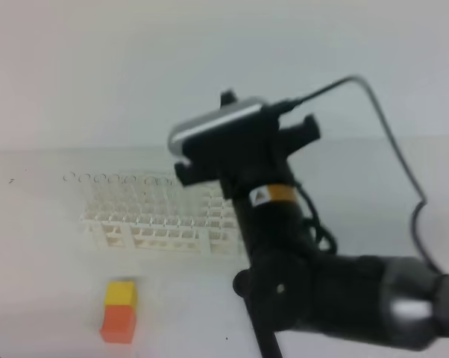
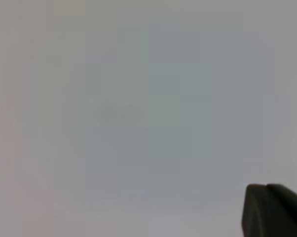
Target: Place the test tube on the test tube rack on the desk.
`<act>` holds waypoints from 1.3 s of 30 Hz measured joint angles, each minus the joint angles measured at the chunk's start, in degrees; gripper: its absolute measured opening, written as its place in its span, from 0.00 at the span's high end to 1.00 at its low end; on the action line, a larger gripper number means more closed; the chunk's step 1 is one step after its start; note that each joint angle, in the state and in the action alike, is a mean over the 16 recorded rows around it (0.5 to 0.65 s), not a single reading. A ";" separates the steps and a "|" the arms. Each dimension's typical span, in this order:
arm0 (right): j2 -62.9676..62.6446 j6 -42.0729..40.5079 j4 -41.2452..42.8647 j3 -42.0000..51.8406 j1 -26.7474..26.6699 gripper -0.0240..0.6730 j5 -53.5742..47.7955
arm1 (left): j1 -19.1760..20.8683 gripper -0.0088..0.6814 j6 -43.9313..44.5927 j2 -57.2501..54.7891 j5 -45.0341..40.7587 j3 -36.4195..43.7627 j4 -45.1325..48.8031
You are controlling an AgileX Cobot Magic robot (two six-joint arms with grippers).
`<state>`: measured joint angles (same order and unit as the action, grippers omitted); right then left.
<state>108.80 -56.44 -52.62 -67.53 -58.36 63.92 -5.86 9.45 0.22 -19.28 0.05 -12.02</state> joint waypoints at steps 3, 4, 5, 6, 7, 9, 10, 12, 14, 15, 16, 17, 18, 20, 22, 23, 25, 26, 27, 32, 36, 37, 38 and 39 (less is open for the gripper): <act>-5.44 -3.36 1.43 0.44 0.01 0.97 1.27 | 0.00 0.99 0.00 0.00 0.00 0.00 0.00; -7.43 -4.34 2.24 0.64 0.03 0.97 1.51 | 0.00 0.99 0.00 0.00 0.00 0.00 0.00; -9.51 -5.25 3.25 0.85 0.08 0.97 1.55 | 0.00 0.99 0.00 0.00 0.00 0.00 0.00; -11.64 -6.09 4.44 1.08 0.17 0.97 1.36 | 0.00 0.99 0.00 0.00 0.00 0.00 0.00; -13.84 -6.87 5.84 1.32 0.29 0.97 0.83 | 0.00 0.99 0.00 0.00 0.00 0.00 0.00; -18.36 -8.19 9.22 1.84 0.66 0.97 -1.18 | 0.00 0.99 0.00 0.00 0.00 0.00 0.00; -20.66 -8.70 11.11 2.15 0.91 0.97 -2.61 | 0.00 0.99 0.00 0.00 0.00 0.00 0.00; -25.27 -9.44 15.05 2.93 1.56 0.97 -6.10 | 0.00 0.99 0.00 0.00 0.00 0.00 0.00; -29.86 -9.85 18.95 4.04 2.43 0.97 -10.10 | 0.00 0.99 0.00 0.00 0.00 0.00 0.00; -32.15 -9.97 20.83 4.72 2.92 0.97 -12.26 | 0.00 0.99 0.00 0.00 0.00 0.00 0.00; -34.46 -10.04 22.63 5.51 3.44 0.97 -14.50 | 0.00 0.99 0.00 0.00 0.00 0.00 0.00; -36.76 -10.08 24.31 6.43 3.97 0.97 -16.83 | 0.00 0.99 0.00 0.00 0.00 0.00 0.00; -39.03 -10.11 25.85 7.47 4.50 0.97 -19.22 | 0.00 0.99 0.00 0.00 0.00 0.00 0.00; -43.47 -10.15 28.48 10.01 5.53 0.97 -24.04 | 0.00 0.99 0.00 0.00 0.00 0.00 0.00; -47.71 -10.19 30.20 13.11 6.46 0.97 -28.46 | 0.00 0.99 0.00 0.00 0.00 0.00 0.00; -49.77 -10.20 30.68 14.92 6.90 0.97 -30.34 | 0.00 0.99 0.00 0.00 0.00 0.00 0.00; -53.85 -10.22 31.02 18.96 7.80 0.97 -33.29 | 0.01 0.99 0.00 0.08 0.00 0.00 0.00; -55.89 -10.22 30.97 21.19 8.31 0.97 -34.44 | 0.02 0.99 0.00 0.08 0.00 0.00 0.00; -57.90 -10.22 30.82 23.53 8.86 0.97 -35.42 | 0.02 0.99 0.00 0.08 0.00 0.00 0.00; -68.09 -10.22 29.69 35.77 13.13 0.97 -40.38 | 0.06 0.99 0.00 0.08 0.00 0.00 0.00; -76.43 -10.22 28.73 44.70 19.05 0.97 -44.86 | 0.08 0.99 0.00 0.07 0.00 0.00 0.00; -78.60 -10.22 28.54 46.69 20.89 0.97 -46.09 | 0.09 0.99 0.00 0.07 0.00 0.00 0.00; -80.76 -10.22 28.41 48.53 22.83 0.97 -47.35 | 0.09 0.99 0.00 0.06 0.00 0.00 0.00; -82.88 -10.22 28.33 50.20 24.83 0.97 -48.59 | 0.10 0.99 0.00 0.06 0.00 0.00 0.00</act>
<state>25.92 -66.65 -24.29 -17.33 -33.53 15.33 -5.76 9.45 0.28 -19.27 0.05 -12.02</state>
